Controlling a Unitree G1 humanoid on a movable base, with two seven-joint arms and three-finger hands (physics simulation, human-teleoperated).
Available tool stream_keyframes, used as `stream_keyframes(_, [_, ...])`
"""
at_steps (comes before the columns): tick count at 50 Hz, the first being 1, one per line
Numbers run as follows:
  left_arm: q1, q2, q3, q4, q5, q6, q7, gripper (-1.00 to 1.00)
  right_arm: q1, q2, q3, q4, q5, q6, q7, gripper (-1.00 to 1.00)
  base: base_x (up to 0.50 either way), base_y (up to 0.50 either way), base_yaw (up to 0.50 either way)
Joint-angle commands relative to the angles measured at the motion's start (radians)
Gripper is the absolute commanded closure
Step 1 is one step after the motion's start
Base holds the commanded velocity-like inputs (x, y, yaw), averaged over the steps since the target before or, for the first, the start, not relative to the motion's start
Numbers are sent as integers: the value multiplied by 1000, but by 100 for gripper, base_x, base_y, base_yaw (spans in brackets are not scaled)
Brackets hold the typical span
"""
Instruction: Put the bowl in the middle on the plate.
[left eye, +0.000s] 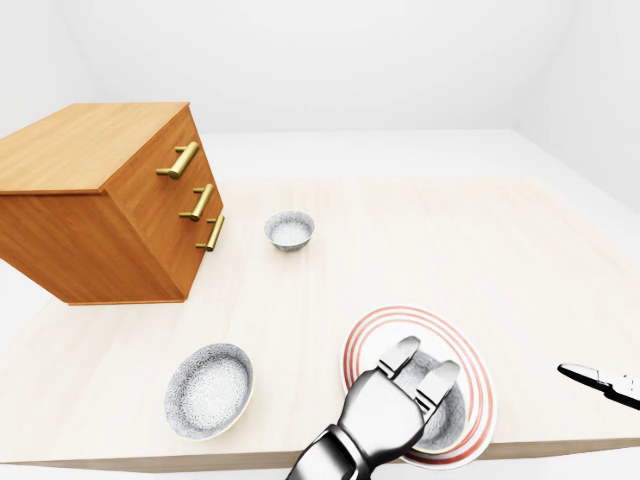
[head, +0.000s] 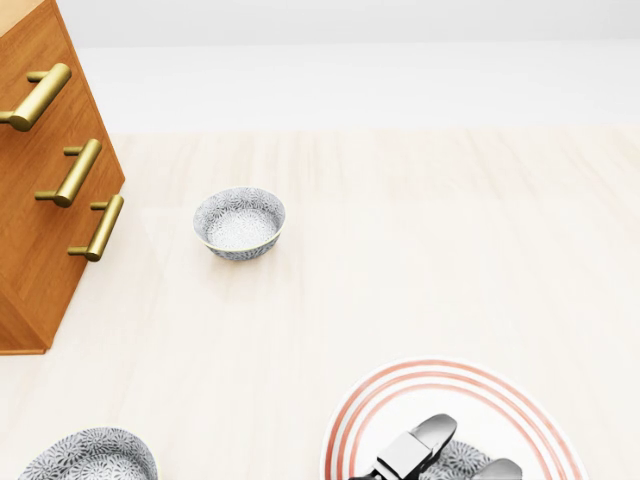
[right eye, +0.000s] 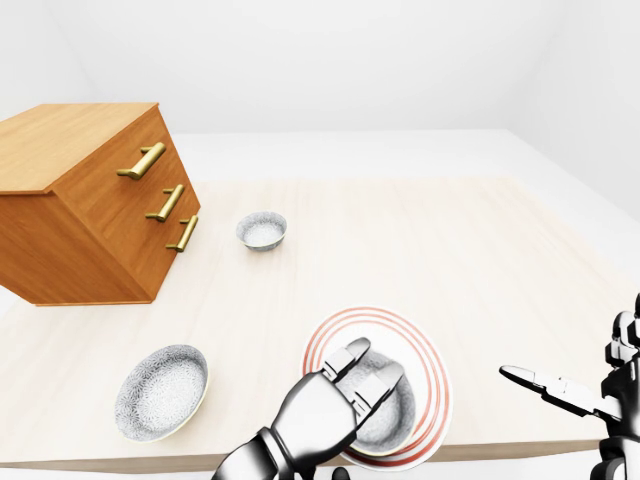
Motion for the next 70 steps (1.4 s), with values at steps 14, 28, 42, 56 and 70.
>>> stream_keyframes(14, [-4, -4, 6, 8, -9, 0, 8, -100, -2, -1, 1, 6, -2, 0, -1, -100, 0, 0, 0])
stream_keyframes(28, [19, 6, -5, -14, -39, 0, -21, -100, -1, -2, 2, 2, -1, 0, -2, -100, 0, 0, 0])
stream_keyframes(42, [60, 58, -19, -129, -113, 0, -63, -100, -1, -3, 2, 11, -2, 0, -3, -100, 0, 0, 0])
stream_keyframes(56, [72, 77, -3, -201, -166, 0, -67, -100, -1, -3, 0, 3, -4, 0, -2, -100, 0, 0, 0])
stream_keyframes(70, [99, 108, 112, -277, -273, 0, -71, -100, 1, -2, -1, 5, -6, 0, -1, -100, 0, 0, 0])
